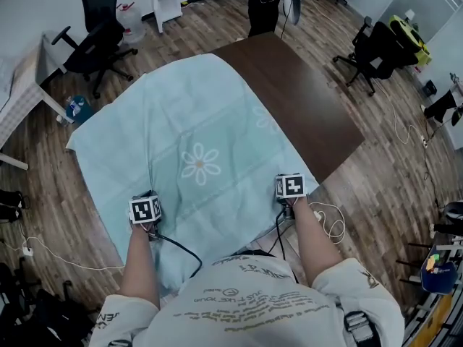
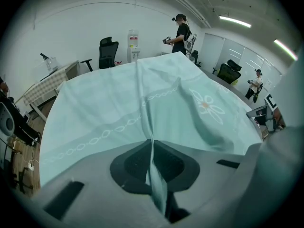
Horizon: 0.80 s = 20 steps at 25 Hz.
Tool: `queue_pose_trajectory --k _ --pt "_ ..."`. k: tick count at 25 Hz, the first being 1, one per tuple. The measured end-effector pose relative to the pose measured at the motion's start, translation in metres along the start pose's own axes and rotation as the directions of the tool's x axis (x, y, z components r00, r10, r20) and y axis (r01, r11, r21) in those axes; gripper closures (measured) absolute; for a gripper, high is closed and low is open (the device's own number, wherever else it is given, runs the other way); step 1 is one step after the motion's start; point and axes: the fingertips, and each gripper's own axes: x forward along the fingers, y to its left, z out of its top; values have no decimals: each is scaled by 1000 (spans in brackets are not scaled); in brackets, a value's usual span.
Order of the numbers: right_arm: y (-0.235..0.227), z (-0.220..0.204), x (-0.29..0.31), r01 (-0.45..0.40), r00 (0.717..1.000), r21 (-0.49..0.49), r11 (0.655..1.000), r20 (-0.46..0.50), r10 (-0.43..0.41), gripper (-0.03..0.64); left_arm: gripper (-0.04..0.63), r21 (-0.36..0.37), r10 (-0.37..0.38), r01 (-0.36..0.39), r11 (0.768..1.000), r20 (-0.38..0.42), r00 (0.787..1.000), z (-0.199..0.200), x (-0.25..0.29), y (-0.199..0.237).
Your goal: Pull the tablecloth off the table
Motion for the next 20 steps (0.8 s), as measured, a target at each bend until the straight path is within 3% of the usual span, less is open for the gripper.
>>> queue_pose_trajectory --k 7,11,20 --pt "0 -1 0 -9 1000 25 1000 25 8 600 578 5 -36 36 999 -7 999 -4 -3 -19" --pt "0 -1 -5 -41 997 73 997 74 35 604 581 -4 -54 54 999 41 998 2 -15 -32" --pt "16 10 -32 -110 981 35 993 165 103 604 583 41 -91 86 995 141 986 34 -45 -69"
